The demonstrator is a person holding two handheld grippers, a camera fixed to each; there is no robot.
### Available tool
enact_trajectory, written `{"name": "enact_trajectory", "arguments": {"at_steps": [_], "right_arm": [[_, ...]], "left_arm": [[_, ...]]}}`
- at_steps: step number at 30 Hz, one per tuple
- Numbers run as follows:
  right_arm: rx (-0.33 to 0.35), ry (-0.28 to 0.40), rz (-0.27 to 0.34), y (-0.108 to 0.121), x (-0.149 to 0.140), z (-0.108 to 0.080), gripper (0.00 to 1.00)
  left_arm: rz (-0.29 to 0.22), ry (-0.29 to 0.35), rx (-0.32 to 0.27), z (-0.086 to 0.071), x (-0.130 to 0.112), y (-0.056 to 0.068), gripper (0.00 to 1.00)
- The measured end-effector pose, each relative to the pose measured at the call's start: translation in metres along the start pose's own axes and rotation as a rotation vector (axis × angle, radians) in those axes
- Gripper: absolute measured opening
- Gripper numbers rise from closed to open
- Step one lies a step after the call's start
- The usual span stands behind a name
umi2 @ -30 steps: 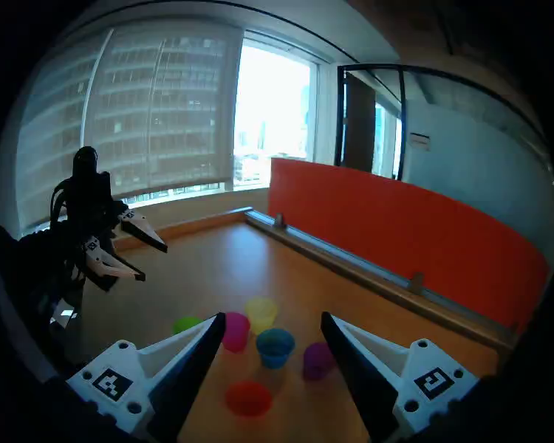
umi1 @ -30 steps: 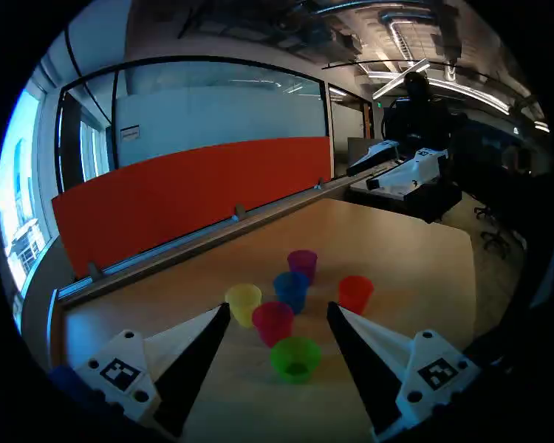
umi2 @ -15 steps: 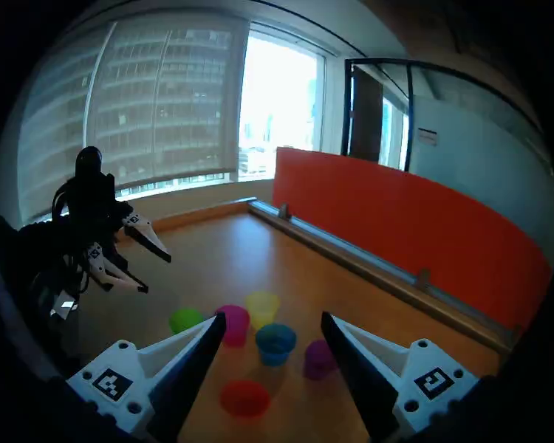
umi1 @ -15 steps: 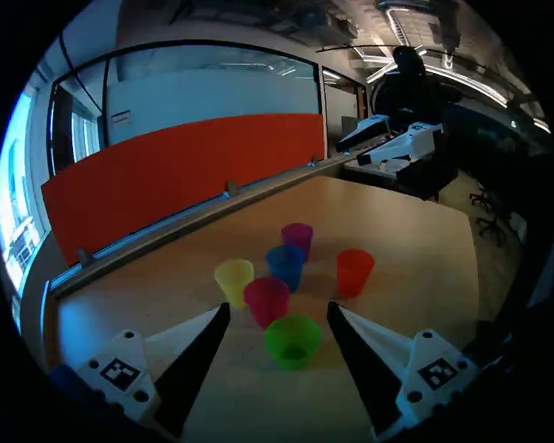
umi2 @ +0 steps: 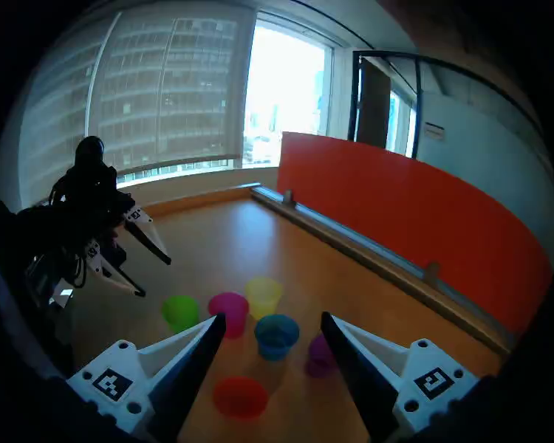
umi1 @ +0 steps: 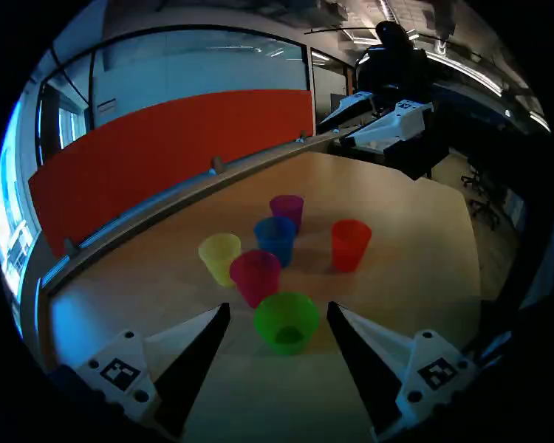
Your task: Pour water
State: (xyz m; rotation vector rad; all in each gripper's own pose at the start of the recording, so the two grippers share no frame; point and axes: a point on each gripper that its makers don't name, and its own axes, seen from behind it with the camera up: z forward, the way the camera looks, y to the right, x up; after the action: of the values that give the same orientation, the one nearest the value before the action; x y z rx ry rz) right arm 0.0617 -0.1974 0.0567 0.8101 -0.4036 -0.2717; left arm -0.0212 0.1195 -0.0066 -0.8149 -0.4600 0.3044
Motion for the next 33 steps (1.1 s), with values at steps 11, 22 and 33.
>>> {"name": "enact_trajectory", "arguments": {"at_steps": [11,22,33], "right_arm": [[0.015,-0.029,-0.003,0.002,-0.013,0.017,1.00],[0.034,-0.046,0.010,0.005,-0.023,0.035,1.00],[0.042,-0.058,0.020,0.010,-0.031,0.047,1.00]], "left_arm": [[0.021,-0.076,-0.029,0.021,-0.030,0.006,0.98],[0.009,-0.141,-0.060,0.041,-0.057,0.008,0.98],[0.006,-0.152,-0.085,0.061,-0.065,0.009,0.98]]}}
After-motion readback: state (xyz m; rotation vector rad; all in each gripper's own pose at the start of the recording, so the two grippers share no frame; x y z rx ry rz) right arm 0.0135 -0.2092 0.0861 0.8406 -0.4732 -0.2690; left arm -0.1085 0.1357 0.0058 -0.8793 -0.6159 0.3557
